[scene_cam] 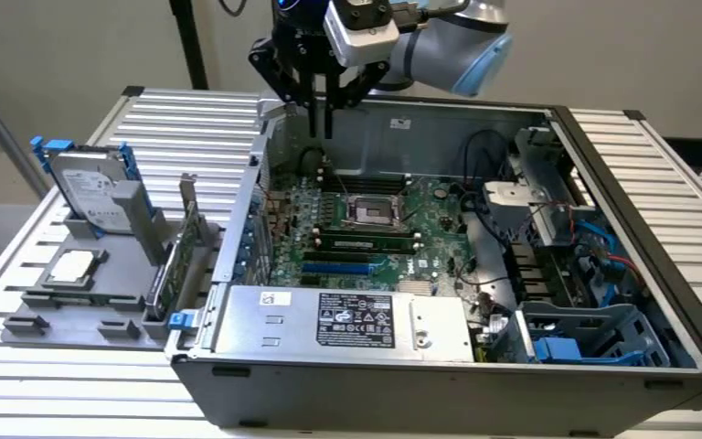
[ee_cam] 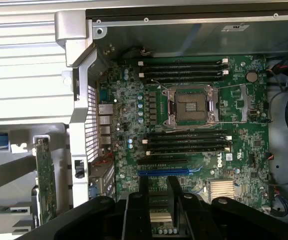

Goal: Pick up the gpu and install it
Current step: 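Reach for the gpu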

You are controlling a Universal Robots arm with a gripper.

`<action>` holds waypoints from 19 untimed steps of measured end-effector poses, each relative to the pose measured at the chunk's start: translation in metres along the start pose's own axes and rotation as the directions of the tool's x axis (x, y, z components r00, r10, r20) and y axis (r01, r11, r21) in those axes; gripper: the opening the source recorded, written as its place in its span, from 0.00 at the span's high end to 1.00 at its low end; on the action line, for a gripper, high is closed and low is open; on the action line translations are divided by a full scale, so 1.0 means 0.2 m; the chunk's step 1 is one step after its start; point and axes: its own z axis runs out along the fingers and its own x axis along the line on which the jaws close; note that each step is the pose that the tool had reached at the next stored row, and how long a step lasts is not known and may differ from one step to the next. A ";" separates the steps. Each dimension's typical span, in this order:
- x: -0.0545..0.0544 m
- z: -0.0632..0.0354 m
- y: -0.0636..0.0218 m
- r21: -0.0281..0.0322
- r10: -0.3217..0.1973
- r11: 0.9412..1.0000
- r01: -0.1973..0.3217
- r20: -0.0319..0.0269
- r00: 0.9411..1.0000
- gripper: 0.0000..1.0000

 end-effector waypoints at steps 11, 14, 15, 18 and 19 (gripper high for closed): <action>0.09 -0.006 -0.077 0.000 0.000 1.000 0.000 0.002 1.000 0.89; 0.14 -0.008 -0.120 0.000 0.000 1.000 0.000 0.003 1.000 0.89; 0.16 -0.010 -0.135 0.000 0.000 1.000 0.000 0.003 1.000 0.89; 0.21 -0.012 -0.170 0.000 0.000 1.000 0.000 0.004 1.000 0.89; 0.23 -0.013 -0.181 0.000 0.000 1.000 0.000 0.004 1.000 0.89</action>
